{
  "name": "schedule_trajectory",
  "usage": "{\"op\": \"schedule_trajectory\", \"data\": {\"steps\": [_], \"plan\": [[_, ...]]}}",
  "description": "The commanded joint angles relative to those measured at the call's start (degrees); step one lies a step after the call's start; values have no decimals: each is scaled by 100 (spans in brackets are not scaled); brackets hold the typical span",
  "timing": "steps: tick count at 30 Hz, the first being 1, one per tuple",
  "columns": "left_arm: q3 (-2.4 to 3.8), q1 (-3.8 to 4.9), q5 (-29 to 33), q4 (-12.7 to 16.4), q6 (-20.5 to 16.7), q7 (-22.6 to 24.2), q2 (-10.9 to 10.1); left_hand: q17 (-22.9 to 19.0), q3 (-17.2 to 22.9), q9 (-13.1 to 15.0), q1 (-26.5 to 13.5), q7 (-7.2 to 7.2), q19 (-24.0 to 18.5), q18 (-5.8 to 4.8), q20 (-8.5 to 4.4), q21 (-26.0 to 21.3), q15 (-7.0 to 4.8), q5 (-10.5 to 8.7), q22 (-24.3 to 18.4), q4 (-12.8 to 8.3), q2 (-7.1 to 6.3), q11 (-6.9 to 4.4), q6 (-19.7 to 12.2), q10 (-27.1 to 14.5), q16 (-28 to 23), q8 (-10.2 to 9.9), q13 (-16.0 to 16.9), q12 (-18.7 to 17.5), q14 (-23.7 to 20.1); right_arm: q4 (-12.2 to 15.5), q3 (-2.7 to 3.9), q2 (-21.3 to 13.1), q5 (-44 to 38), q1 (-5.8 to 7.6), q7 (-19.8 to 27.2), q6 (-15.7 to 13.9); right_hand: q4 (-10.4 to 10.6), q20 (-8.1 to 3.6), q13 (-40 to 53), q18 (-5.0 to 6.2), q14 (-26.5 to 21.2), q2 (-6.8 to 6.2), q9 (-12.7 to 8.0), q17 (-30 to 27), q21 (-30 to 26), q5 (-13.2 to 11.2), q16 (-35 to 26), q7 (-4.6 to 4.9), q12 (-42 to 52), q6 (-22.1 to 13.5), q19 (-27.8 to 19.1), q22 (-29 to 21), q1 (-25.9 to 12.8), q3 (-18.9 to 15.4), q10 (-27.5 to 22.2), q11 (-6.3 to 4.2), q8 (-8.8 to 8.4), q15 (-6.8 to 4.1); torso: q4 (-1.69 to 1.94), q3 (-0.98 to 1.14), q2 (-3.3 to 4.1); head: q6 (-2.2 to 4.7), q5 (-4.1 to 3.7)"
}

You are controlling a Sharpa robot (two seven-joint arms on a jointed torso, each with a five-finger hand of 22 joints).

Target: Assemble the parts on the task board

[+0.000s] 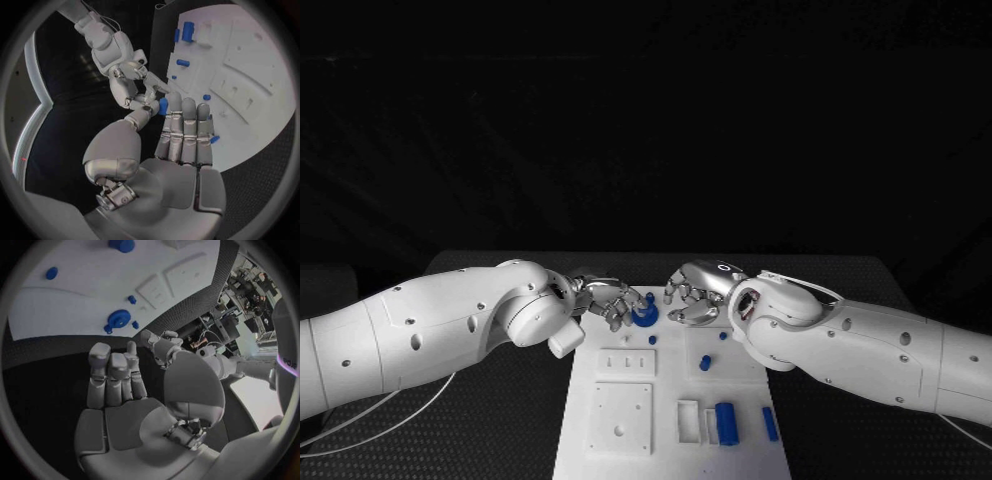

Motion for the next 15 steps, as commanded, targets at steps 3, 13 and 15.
{"op": "schedule_trajectory", "data": {"steps": [3,13,15], "plan": [[3,8,-928,-1,35,-48,20,10,-15,177,-55,-243,68,-95,-357,39,-34,-46,28,-9,-21,-147,346,200,58,174,-8,42,47,-122,13,-157,38,4,85,-360,60,-30,-16,169,-8,-55,-8,2,-35,26,-24,109,-18,-119,-18,32,46,9,-12,52,-25,40,2,8,-8,4,16],[-190,8,-2218,154,-238,-407,-14,33,-31,257,-105,-345,281,-68,-483,217,-186,3,64,19,-90,-266,586,448,246,248,20,168,273,-390,266,-367,604,153,495,-818,184,-26,-58,169,-26,-122,-19,8,-71,252,-50,117,-20,-127,-32,32,128,81,-25,59,-33,45,7,14,-16,-12,44],[-246,8,-2438,209,-290,-487,-25,53,-46,298,-132,-387,351,-60,-524,292,-237,89,84,3,-89,-313,682,540,328,291,45,234,359,-502,305,-353,767,210,602,-898,202,-21,-72,169,-50,-133,-22,3,-91,271,-73,120,-34,-134,-56,30,129,81,-46,63,-37,49,2,16,-20,-18,54]]}}
